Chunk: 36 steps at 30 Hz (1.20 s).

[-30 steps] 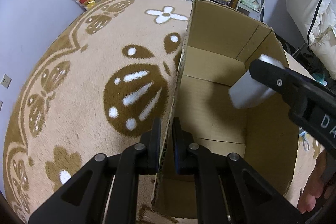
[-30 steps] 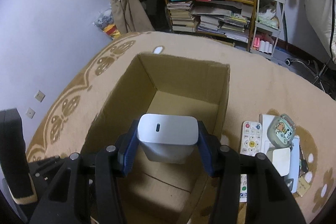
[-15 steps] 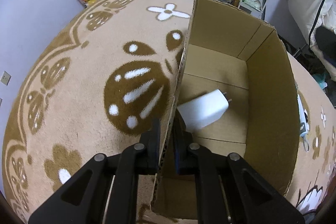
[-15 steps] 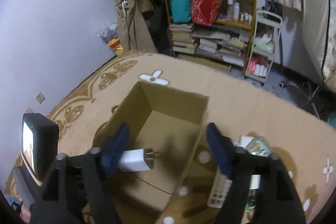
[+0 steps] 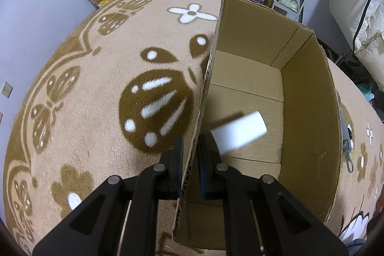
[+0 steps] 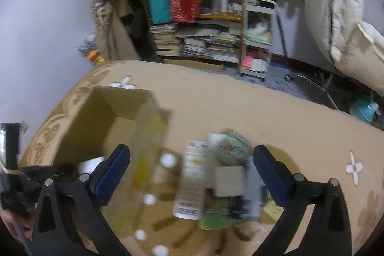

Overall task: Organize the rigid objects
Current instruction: 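Carry the charger over the box and release it with the right gripper, then move the right gripper to the car key and grasp its tag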

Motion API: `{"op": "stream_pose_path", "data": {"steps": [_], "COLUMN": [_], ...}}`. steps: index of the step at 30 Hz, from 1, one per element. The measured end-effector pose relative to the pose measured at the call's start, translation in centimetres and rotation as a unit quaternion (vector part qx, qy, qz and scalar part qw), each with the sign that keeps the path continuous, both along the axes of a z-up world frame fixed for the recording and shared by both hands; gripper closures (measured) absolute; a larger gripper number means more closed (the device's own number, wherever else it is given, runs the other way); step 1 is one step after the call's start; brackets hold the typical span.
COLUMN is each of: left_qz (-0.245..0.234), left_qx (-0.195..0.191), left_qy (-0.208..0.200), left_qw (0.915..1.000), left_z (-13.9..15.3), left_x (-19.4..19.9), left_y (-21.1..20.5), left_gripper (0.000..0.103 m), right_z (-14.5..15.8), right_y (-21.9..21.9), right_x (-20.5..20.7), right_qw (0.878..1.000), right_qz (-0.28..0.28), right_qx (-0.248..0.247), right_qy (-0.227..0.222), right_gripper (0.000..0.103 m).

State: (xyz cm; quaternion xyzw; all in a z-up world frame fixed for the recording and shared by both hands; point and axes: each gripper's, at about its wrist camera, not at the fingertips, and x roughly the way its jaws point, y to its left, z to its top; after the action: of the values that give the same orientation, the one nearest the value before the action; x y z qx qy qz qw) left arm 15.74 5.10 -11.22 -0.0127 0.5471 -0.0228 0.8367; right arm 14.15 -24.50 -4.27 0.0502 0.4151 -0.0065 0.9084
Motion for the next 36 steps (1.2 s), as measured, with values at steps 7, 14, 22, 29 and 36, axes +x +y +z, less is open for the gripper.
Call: {"op": "stream_pose_path", "data": {"steps": [7, 14, 22, 29, 36], "left_qz": [0.001, 0.005, 0.001, 0.007, 0.000], "left_qx": [0.001, -0.003, 0.012, -0.008, 0.000], "left_qy": [0.000, -0.002, -0.016, -0.019, -0.028], "left_qw": [1.0000, 1.0000, 0.9998, 0.9998, 0.9996], "left_z": [0.1, 0.2, 0.5, 0.4, 0.4], "left_x": [-0.1, -0.2, -0.3, -0.2, -0.3], "left_y": [-0.2, -0.3, -0.6, -0.1, -0.4], "left_gripper": [0.093, 0.093, 0.093, 0.093, 0.093], "right_z": [-2.3, -5.5, -9.0, -11.9, -12.9], "right_y": [-6.0, -10.3, -12.5, -13.3, -13.0], "right_x": [-0.4, -1.6, -2.3, -2.8, -2.2], "right_qw": [0.997, 0.990, 0.984, 0.977, 0.976], "right_qz": [-0.073, -0.132, -0.154, -0.164, -0.168], "right_qx": [-0.001, 0.037, 0.047, 0.103, 0.117], "right_qy": [0.005, 0.031, 0.076, 0.087, 0.078], "right_gripper": [0.000, 0.000, 0.008, 0.035, 0.059]}}
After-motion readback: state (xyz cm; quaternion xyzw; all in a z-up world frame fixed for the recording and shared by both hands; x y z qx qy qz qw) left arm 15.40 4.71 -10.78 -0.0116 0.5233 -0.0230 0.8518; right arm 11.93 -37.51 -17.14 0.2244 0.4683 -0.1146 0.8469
